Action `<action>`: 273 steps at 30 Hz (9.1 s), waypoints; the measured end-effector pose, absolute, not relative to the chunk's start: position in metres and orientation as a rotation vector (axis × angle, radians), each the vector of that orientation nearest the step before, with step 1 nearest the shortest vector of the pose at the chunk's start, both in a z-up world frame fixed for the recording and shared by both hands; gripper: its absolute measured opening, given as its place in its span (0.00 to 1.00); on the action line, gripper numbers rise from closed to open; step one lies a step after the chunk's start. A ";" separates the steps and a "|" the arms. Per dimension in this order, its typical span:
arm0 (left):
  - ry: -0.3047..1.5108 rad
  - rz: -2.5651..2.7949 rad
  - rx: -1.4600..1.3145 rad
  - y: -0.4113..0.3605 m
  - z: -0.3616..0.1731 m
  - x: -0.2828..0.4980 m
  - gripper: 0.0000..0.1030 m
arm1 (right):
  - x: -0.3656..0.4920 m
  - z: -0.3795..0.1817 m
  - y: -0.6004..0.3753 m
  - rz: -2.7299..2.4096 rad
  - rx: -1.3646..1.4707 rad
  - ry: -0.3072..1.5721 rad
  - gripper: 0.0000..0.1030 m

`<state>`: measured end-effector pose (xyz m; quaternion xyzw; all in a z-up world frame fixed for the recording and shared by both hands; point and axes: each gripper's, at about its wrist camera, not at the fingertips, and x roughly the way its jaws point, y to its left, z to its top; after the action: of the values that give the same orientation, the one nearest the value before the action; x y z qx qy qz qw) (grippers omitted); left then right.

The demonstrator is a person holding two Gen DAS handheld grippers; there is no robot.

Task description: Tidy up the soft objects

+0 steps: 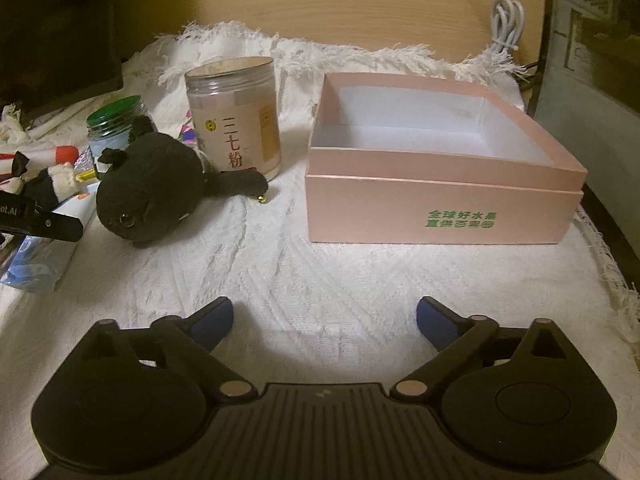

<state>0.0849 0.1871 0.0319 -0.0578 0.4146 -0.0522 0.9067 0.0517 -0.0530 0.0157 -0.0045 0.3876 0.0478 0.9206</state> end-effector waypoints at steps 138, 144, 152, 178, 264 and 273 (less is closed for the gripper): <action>0.758 0.045 -0.013 0.193 0.025 0.054 0.82 | 0.020 0.085 -0.028 0.244 -0.178 0.735 0.71; 0.801 -0.013 -0.214 0.219 0.015 0.074 0.84 | 0.020 0.073 -0.017 0.288 -0.168 0.774 0.71; 0.816 -0.055 0.011 0.187 0.005 0.102 0.88 | 0.021 0.071 -0.004 0.285 -0.270 0.737 0.71; 0.523 -0.129 -0.048 0.240 0.145 0.107 0.78 | 0.085 0.189 -0.015 0.353 -0.146 0.552 0.63; 0.997 -0.178 0.141 0.399 0.054 0.193 0.87 | 0.021 0.023 -0.091 0.070 -0.019 0.912 0.54; 0.935 -0.133 0.027 0.405 0.062 0.170 0.51 | 0.025 0.033 -0.105 0.044 0.062 0.942 0.12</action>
<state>0.1697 0.4048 0.0618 0.0132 0.4502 -0.0640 0.8905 0.0247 -0.1047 0.0334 0.0298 0.4539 0.0214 0.8903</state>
